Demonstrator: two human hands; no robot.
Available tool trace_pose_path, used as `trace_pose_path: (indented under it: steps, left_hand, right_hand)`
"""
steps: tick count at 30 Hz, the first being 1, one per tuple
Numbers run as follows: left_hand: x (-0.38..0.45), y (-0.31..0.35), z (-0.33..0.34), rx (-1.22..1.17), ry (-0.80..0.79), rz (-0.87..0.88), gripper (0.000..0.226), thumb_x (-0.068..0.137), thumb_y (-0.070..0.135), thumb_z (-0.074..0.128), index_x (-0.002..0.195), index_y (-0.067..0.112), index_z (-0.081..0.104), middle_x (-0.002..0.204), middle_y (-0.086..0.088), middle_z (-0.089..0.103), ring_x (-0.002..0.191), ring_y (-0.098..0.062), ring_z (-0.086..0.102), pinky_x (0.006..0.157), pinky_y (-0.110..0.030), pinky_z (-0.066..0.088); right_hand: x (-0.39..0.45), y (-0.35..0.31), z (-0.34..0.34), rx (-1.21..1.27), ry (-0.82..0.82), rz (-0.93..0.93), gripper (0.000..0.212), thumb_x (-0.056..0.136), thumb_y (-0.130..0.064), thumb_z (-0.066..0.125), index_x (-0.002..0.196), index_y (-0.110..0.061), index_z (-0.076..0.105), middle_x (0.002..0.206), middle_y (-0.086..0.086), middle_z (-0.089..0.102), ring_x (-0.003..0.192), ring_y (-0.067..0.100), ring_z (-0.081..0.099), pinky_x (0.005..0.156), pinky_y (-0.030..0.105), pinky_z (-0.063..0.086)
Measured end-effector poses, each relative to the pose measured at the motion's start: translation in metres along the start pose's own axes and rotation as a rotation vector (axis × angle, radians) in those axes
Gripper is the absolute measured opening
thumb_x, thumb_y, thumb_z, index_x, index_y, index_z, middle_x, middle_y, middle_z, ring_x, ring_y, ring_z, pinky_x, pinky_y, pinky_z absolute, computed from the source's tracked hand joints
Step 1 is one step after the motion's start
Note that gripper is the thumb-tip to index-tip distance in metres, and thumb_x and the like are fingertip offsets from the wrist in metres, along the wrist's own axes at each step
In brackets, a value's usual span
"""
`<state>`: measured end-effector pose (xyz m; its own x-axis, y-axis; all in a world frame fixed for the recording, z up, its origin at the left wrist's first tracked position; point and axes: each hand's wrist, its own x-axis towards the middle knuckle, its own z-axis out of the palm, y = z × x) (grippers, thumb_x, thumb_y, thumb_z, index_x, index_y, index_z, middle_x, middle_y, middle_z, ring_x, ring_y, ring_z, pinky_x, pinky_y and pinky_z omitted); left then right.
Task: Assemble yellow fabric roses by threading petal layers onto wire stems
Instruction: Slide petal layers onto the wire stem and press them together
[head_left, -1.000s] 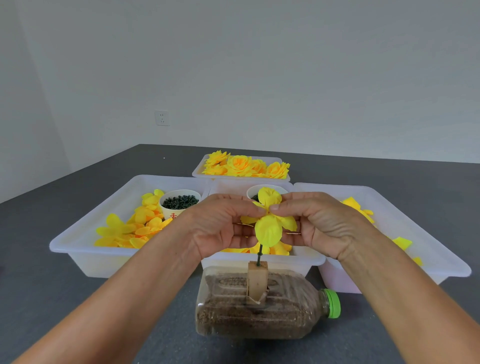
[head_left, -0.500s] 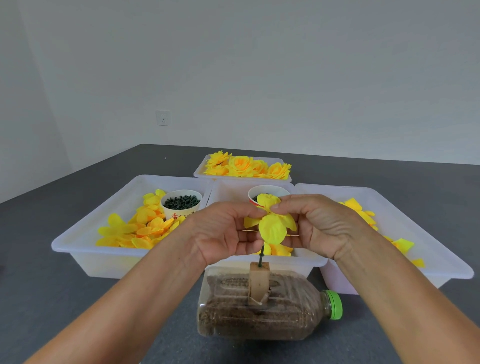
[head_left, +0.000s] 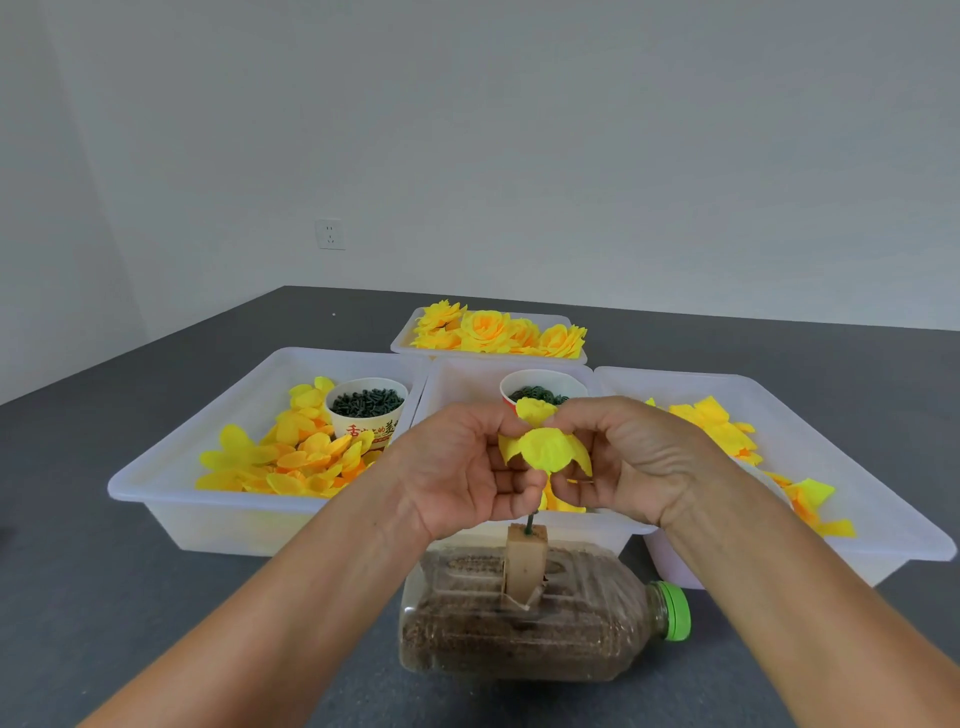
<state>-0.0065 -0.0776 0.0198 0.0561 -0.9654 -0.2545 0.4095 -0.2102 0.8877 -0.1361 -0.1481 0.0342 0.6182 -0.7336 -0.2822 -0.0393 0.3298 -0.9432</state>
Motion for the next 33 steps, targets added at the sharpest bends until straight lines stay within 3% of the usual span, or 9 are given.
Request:
trace_pose_path:
  steps: [3,7,9,12,17,22,27,30,33]
  left_hand:
    - [0.001,-0.003,-0.002,0.044,0.001,0.028,0.019,0.085,0.004,0.048,0.071,0.004,0.062,0.056,-0.008,0.058,0.046,-0.016,0.054,0.046,-0.023,0.05]
    - [-0.003,-0.002,-0.002,0.052,-0.016,0.048,0.005,0.077,0.009,0.059,0.075,0.006,0.063,0.058,-0.007,0.059,0.047,-0.016,0.055,0.048,-0.023,0.051]
    - [-0.003,-0.001,-0.001,0.052,-0.016,0.059,0.016,0.066,0.016,0.065,0.078,0.006,0.064,0.061,-0.008,0.061,0.047,-0.016,0.055,0.048,-0.023,0.051]
    - [-0.003,0.001,0.002,0.04,0.008,0.076,0.009,0.076,0.013,0.063,0.079,0.006,0.066,0.063,-0.009,0.062,0.047,-0.016,0.055,0.046,-0.023,0.05]
    - [-0.004,0.009,0.002,-0.049,0.06,0.04,0.011,0.084,0.01,0.057,0.075,0.005,0.061,0.057,-0.008,0.056,0.042,-0.016,0.051,0.042,-0.02,0.047]
    - [-0.007,0.014,0.003,-0.086,0.051,0.014,0.005,0.077,0.01,0.059,0.077,0.006,0.057,0.062,-0.007,0.052,0.041,-0.017,0.049,0.042,-0.02,0.045]
    - [-0.009,0.015,0.011,-0.051,0.001,0.002,0.009,0.072,0.013,0.059,0.074,0.004,0.059,0.054,-0.006,0.053,0.042,-0.016,0.05,0.043,-0.019,0.046]
    - [-0.01,0.014,0.012,0.011,0.014,0.033,0.028,0.074,0.032,0.063,0.077,0.004,0.06,0.057,-0.006,0.056,0.045,-0.017,0.052,0.044,-0.021,0.047]
    - [-0.011,0.007,0.009,0.049,0.127,0.094,0.033,0.085,0.037,0.057,0.088,0.004,0.06,0.056,-0.007,0.057,0.044,-0.018,0.051,0.044,-0.022,0.047]
  right_hand:
    - [-0.001,0.006,-0.003,0.098,-0.021,0.002,0.041,0.084,-0.002,0.055,0.046,-0.009,0.07,0.052,0.007,0.059,0.039,0.011,0.053,0.044,0.02,0.05]
    - [-0.005,0.005,-0.003,0.118,-0.034,-0.03,0.02,0.082,-0.004,0.059,0.067,-0.008,0.071,0.056,0.005,0.064,0.044,0.011,0.059,0.046,0.022,0.052]
    - [-0.005,0.003,-0.002,0.111,-0.014,-0.036,0.011,0.083,-0.004,0.058,0.077,-0.008,0.066,0.058,0.005,0.065,0.046,0.013,0.059,0.045,0.022,0.051]
    - [-0.007,0.0,-0.001,0.042,0.02,-0.09,0.002,0.082,-0.009,0.063,0.081,-0.011,0.065,0.061,0.004,0.066,0.047,0.014,0.06,0.044,0.021,0.05]
    - [-0.012,0.002,-0.01,-0.036,0.006,-0.41,0.052,0.056,-0.024,0.075,0.107,-0.023,0.066,0.091,-0.002,0.068,0.073,0.016,0.066,0.067,0.035,0.056]
    - [-0.024,0.001,-0.026,-0.537,0.003,-0.799,0.042,0.062,-0.001,0.075,0.094,-0.029,0.071,0.116,-0.009,0.062,0.102,0.002,0.058,0.076,0.016,0.049]
    - [-0.016,0.002,-0.017,-0.656,0.131,-0.973,0.023,0.075,-0.004,0.073,0.083,-0.026,0.072,0.096,-0.007,0.07,0.088,0.003,0.063,0.071,0.017,0.048]
    - [-0.009,0.004,-0.017,-0.509,0.218,-0.882,0.015,0.079,-0.011,0.072,0.077,-0.025,0.073,0.075,-0.005,0.072,0.068,0.005,0.061,0.064,0.022,0.049]
    - [-0.005,0.008,-0.017,-0.397,0.268,-0.805,0.027,0.08,-0.007,0.071,0.066,-0.031,0.07,0.061,-0.012,0.068,0.052,0.001,0.055,0.052,0.017,0.047]
